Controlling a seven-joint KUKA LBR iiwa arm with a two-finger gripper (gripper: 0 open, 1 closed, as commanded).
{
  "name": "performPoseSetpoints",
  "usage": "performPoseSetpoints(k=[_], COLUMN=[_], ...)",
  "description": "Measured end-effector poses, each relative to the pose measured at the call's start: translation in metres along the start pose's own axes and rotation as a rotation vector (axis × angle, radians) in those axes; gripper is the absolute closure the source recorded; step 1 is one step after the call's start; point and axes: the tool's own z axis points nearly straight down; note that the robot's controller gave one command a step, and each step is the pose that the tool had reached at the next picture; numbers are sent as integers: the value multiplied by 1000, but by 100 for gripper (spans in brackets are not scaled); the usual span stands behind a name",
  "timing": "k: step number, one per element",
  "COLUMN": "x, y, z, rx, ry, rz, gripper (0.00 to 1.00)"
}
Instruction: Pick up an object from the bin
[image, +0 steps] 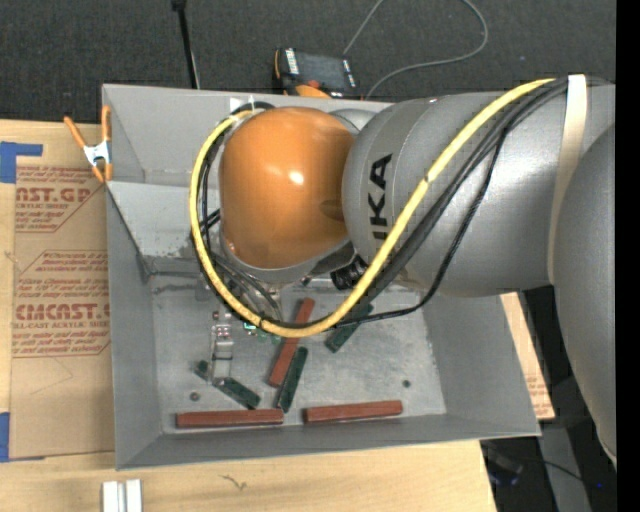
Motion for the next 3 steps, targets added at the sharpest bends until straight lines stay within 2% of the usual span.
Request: performPoseSetpoints(k=[1, 2, 3], x=[15, 13, 13], y=[-41, -40, -40], z=[160, 156, 156], rx=[2, -1, -1], ry=[2, -6, -6], rz=[-63, -62, -62], gripper=[0, 100, 0])
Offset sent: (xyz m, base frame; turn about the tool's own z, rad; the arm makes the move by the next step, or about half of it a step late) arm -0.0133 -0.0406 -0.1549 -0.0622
